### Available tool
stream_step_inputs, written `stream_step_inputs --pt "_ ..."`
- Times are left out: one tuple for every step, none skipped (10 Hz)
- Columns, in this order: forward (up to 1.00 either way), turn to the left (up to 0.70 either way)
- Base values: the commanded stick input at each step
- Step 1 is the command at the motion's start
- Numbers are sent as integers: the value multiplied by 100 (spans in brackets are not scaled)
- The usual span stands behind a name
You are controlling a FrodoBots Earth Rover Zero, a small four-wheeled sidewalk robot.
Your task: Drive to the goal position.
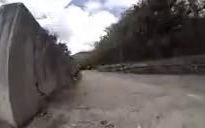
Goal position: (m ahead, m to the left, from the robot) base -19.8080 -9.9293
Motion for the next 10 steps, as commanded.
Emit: stream_step_inputs --pt "0 -45" --pt "0 -42" --pt "0 -18" --pt "0 0" --pt "0 0" --pt "0 0" --pt "0 0" --pt "0 0" --pt "0 0" --pt "0 0"
